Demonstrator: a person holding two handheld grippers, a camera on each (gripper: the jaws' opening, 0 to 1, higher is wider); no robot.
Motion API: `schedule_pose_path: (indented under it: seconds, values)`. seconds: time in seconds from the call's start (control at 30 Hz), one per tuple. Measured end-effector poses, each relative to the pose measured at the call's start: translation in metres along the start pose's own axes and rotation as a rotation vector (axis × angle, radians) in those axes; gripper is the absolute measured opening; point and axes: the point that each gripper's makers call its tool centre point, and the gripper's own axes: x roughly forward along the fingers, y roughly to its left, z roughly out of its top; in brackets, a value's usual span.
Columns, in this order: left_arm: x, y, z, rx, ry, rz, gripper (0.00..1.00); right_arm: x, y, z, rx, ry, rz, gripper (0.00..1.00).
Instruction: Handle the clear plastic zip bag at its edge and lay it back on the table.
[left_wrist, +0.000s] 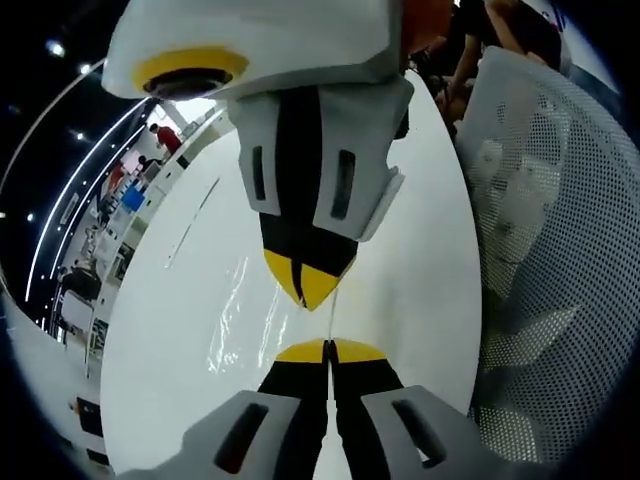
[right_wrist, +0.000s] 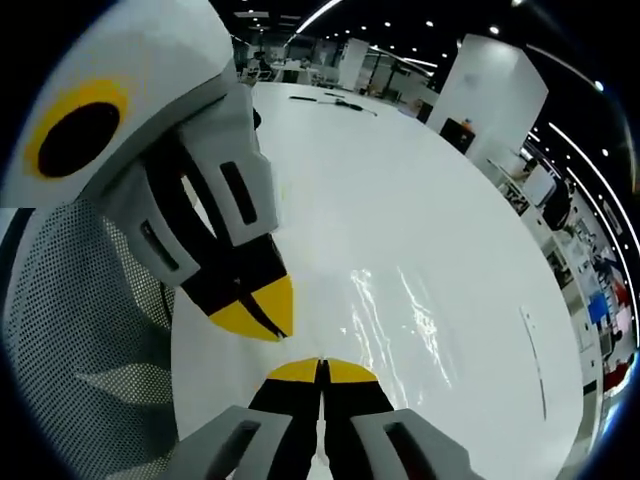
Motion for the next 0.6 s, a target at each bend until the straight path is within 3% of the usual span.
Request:
schedule_pose_path:
  seconds: [0.13,0.3,0.6]
  values:
    - [-0.002,-0.006,0.002,0.012,0.003,-0.007,0.00,-0.001,-0.007,0.001,0.034,-0.003,-0.033,0.00]
    - [0.004,-0.016,0.000,0.011,0.013,-0.021,0.00,-0.001,-0.018,0.003,0.136,-0.018,-0.074,0.00]
    - [0.011,-0.025,0.000,0.022,0.020,-0.051,0.00,-0.007,-0.038,0.006,0.217,-0.043,-0.123,0.00]
